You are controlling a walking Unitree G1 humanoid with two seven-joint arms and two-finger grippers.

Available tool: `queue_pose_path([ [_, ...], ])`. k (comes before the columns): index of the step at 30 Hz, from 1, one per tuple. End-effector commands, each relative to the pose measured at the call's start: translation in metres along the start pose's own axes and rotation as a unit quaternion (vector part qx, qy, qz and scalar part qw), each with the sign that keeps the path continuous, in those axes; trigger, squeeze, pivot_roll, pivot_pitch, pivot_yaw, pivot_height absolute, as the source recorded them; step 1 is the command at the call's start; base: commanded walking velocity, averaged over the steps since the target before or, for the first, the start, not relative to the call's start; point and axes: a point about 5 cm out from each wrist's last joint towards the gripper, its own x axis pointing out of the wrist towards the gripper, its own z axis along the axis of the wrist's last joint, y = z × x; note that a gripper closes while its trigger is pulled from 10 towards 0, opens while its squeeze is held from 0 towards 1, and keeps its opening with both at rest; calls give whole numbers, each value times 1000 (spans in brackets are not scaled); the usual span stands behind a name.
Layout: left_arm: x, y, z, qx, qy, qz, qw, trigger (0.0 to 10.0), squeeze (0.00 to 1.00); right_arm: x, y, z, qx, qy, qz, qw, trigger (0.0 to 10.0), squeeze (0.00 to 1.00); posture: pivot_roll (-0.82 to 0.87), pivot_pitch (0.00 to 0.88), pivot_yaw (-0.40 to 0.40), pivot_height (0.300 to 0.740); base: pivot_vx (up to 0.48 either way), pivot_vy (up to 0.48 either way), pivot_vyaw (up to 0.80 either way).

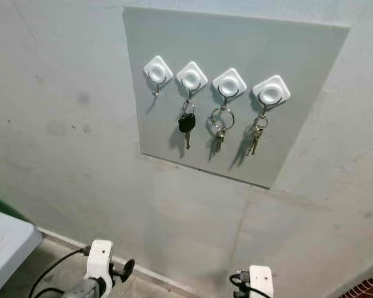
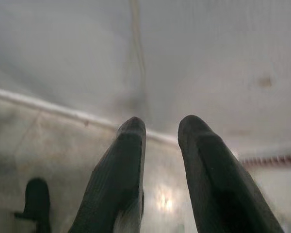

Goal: Hang keys on a hook

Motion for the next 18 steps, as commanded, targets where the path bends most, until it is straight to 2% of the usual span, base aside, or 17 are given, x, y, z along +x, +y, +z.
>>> queue_pose_path([
  [1, -3, 4, -8, -5, 18, 12, 1000, 10000, 0, -4, -7, -11, -4, 30, -14, 999, 10000, 0, -33, 0, 5, 740, 0, 0, 0],
  [8, -14, 16, -35, -20, 69, 38, 997, 10000, 0, -15, -13, -39, -5, 91, -30, 995, 10000, 0, -43, 0, 3, 740, 0, 0, 0],
  [18, -12, 9, -35, -2, 73, 13, 997, 10000, 0, -11, -4, -34, 3, 89, -22, 996, 10000, 0, -55, 0, 8, 740, 0, 0, 0],
])
